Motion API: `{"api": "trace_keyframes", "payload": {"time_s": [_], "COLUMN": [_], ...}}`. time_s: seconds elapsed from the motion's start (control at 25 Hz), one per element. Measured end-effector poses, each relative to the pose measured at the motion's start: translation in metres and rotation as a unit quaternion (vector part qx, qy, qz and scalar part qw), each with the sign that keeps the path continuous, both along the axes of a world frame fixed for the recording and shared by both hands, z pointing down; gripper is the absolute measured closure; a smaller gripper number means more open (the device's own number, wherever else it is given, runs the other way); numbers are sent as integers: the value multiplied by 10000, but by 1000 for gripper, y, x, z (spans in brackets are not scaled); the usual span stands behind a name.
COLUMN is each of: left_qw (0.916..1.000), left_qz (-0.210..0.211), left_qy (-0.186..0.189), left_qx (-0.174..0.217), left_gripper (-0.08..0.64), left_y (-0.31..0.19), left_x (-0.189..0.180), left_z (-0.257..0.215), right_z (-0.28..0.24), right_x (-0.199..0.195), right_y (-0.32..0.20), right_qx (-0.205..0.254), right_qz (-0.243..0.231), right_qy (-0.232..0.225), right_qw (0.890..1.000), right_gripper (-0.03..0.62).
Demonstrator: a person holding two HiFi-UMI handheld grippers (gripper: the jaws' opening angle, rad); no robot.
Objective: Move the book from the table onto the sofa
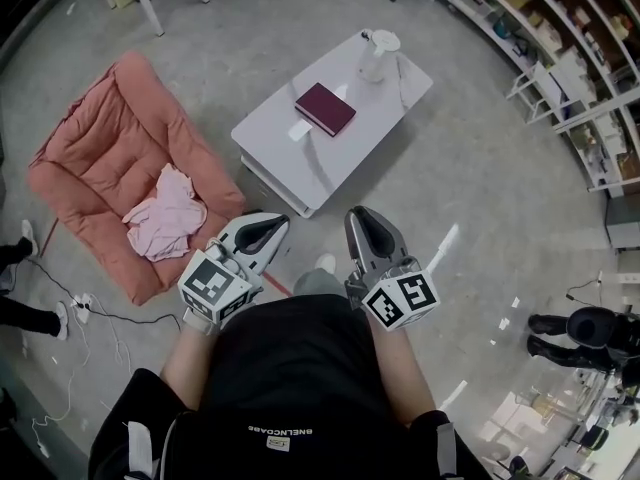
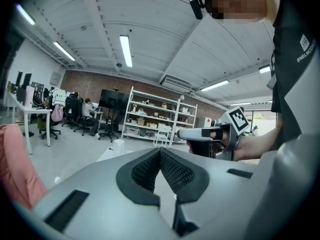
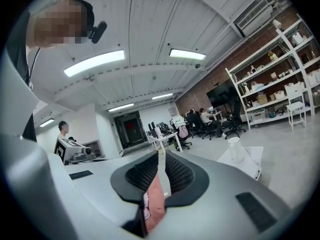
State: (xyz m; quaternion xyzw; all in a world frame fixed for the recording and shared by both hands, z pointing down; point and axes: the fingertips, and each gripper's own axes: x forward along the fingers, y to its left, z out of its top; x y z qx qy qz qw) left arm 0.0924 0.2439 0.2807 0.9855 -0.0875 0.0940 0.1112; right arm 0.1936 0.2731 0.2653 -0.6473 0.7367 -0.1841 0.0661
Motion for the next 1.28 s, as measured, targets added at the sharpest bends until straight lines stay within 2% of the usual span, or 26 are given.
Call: {"api": "trace_keyframes", "payload": {"time_s": [0.76, 1.04, 1.28], "left_qw": [9957, 9916, 9895], "left_qz": [-830, -1140, -1301], "left_qy": [-379, -573, -616], "left_qx": [131, 196, 115], "left_gripper": [546, 545, 545], "left_y": [-22, -23, -28], "left_x": [148, 165, 164], "left_z": [7, 8, 13], "right_z": [9, 14, 17], "right_x": [169, 216, 226], "right_y": [-22, -13, -11], "right_qx": [-30, -69, -26], "right_qz": [-529, -441, -372], "right_qy": [-244, -409, -486], "right_qw": [9983, 9982, 9981], "right_gripper": [531, 531, 531]}}
